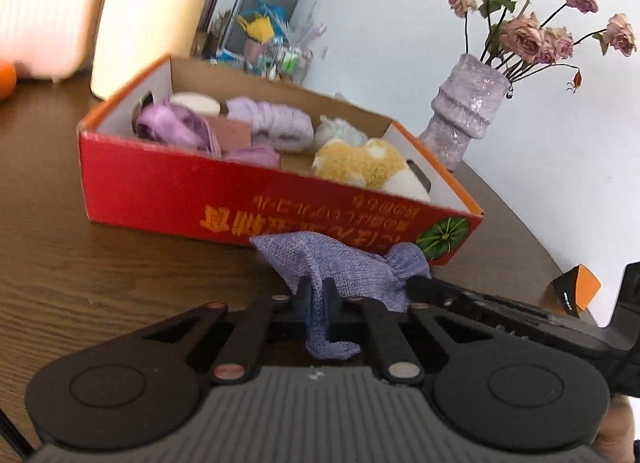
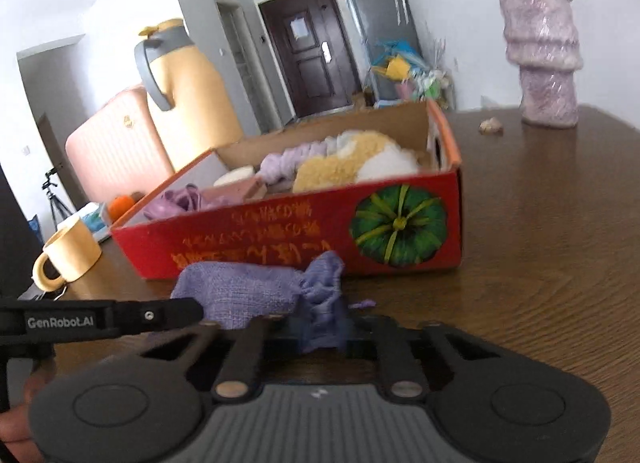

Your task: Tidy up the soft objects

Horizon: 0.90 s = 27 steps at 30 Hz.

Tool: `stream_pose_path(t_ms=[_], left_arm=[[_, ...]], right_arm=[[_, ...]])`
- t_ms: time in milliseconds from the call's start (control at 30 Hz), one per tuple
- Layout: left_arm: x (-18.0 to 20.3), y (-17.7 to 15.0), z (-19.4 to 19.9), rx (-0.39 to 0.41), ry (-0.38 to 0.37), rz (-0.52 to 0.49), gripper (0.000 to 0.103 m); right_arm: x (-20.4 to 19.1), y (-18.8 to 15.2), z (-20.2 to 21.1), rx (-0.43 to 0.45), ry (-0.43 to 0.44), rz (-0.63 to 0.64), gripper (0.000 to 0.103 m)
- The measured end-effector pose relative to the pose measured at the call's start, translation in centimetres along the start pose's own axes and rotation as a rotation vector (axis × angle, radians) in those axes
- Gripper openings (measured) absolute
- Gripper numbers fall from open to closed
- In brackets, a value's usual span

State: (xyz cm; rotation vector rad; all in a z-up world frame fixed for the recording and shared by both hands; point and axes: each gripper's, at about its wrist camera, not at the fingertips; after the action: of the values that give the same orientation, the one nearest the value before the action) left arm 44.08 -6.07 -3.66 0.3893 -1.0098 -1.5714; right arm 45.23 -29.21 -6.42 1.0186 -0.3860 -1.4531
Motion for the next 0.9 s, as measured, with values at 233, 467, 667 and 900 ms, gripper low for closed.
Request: stream_pose_path(t_ms=[233,467,667,900], left_arm=[[2.7,0.2,7.7,0.122,-0.067,-0.035,0.005],[4.2,-6.5,13.8,0.057,-0.160,-0.004,0.005],[4.1,-12.5,14.6,-0.041,-0.069,-0.045,0.008],[4.4,-13.0,15.7,0.021,-0.024,-0.096,0.048]], right_arm=[[-2.8,0.2,6.9,0.156,0.022,0.039,0.004],[-4.2,-4.9,15.5,0.156,0.060,0.045,0.004],[-4.4,-10.9,18.0,0.026,0.046,0.038,0.010],[-5.2,-12.7,19.6,0.099,0.034,0.091,0.047]])
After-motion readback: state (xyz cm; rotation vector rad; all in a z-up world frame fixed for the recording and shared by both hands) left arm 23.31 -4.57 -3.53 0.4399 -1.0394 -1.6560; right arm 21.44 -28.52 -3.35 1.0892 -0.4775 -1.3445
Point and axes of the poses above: each gripper's, at about its wrist camera, not at the fingertips, and z roughly against the way its jaws point, x to its right, y to its top, and after that the axes turned 6 degrees about -z, right-handed
